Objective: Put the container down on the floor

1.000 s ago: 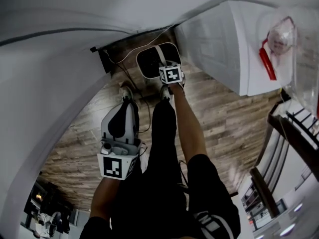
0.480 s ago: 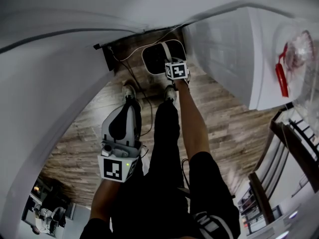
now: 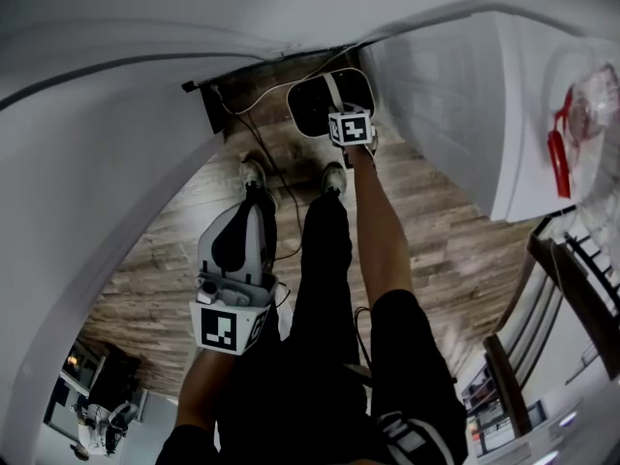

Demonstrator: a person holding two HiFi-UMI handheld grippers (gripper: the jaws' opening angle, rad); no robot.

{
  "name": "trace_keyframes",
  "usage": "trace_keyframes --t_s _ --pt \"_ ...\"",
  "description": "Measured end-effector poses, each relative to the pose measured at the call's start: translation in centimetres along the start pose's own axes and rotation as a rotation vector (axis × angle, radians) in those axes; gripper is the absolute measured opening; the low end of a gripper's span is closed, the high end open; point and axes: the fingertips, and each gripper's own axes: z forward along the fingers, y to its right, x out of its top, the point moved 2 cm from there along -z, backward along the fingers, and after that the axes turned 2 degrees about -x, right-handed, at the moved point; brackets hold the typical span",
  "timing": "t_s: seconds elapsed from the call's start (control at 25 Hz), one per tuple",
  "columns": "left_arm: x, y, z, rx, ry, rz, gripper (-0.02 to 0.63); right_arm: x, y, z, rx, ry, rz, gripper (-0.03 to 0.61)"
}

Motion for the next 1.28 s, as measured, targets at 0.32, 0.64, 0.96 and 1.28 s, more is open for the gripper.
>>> trace_keyframes --t_s 0.32,0.64,0.96,1.28 --pt "-0.7 0.3 0.7 0.001 -0.015 -0.021 0.028 -0.4 1.7 0.3 -0.016 -0.01 0.032 0.104" --pt "-1.0 0.5 1.2 -0.007 -0.017 -0.012 0.028 -0.2 1.9 0.5 -0.016 0.021 0.036 0.104" --pt "-0.9 0.1 1.7 0.015 -0.017 -0.037 0.027 -0.7 2.5 0.3 -0.048 0.014 0.045 0.141" --pt "-0.5 0.9 2.0 0.0 -0.008 -0.052 0.028 0.4 3.2 -1.5 -0.069 0.062 0.047 0.179"
